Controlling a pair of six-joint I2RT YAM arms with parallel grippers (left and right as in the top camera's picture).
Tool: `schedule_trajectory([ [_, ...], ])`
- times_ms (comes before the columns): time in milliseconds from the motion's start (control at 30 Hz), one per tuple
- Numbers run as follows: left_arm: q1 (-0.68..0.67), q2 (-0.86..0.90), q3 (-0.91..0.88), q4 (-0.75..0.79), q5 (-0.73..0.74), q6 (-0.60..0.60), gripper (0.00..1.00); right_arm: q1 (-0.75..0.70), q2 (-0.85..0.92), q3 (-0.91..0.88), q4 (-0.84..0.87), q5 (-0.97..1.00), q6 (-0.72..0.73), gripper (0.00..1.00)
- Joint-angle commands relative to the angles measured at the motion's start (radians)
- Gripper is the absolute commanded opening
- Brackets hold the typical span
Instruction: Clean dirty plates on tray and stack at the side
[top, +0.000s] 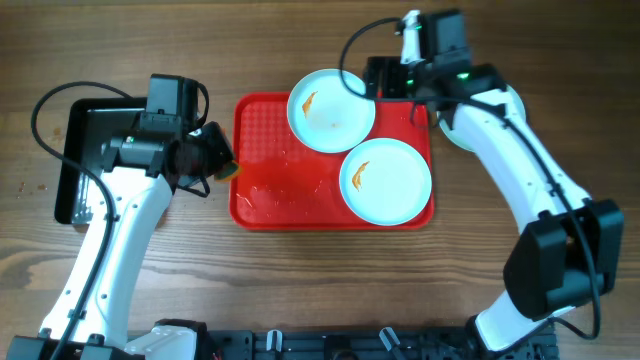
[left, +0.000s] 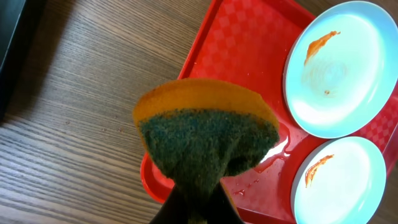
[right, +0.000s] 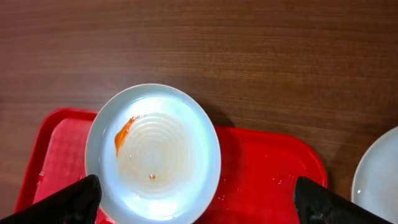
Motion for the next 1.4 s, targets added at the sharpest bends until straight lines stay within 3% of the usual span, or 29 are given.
schedule_trajectory([
  [0, 0.005, 0.007, -0.007, 0.005, 0.001, -0.01, 0.04, 0.025, 0.135, 0.013, 0.043, 0.108, 0.145, 0.86],
  [133, 0.005, 0.007, -0.007, 0.006, 0.001, -0.01, 0.04, 0.03, 0.305, 0.013, 0.082, -0.01, 0.177, 0.64],
  [200, 0.005, 0.007, -0.007, 0.011, 0.001, -0.01, 0.04, 0.031, 0.347, 0.013, 0.096, -0.07, 0.183, 0.6],
  [233, 0.005, 0.007, -0.007, 0.015, 0.001, -0.01, 0.04, 0.032, 0.359, 0.013, 0.095, -0.075, 0.2, 0.51],
  [333, 0.005, 0.007, -0.007, 0.015, 0.001, -0.01, 0.04, 0.048, 0.36, 0.013, 0.093, -0.076, 0.199, 0.06],
  [500, 0.004, 0.007, -0.007, 0.036, 0.001, -0.01, 0.04, 0.136, 0.36, 0.013, 0.064, -0.128, 0.137, 0.04],
  [767, 0.004, 0.053, -0.023, 0.066, 0.005, 0.006, 0.04, 0.19, 0.36, 0.014, -0.077, -0.281, -0.113, 0.04],
  [900, -0.008, 0.143, -0.073, 0.178, 0.221, 0.081, 0.04, 0.19, 0.36, 0.013, -0.1, -0.281, -0.083, 0.04],
  [1067, -0.053, 0.316, -0.086, 0.323, 0.421, 0.077, 0.04, 0.193, 0.36, 0.013, -0.1, -0.28, -0.039, 0.04],
  [1367, -0.16, 0.518, -0.086, 0.518, 0.535, 0.043, 0.04, 0.197, 0.361, 0.013, -0.095, -0.277, -0.029, 0.04],
])
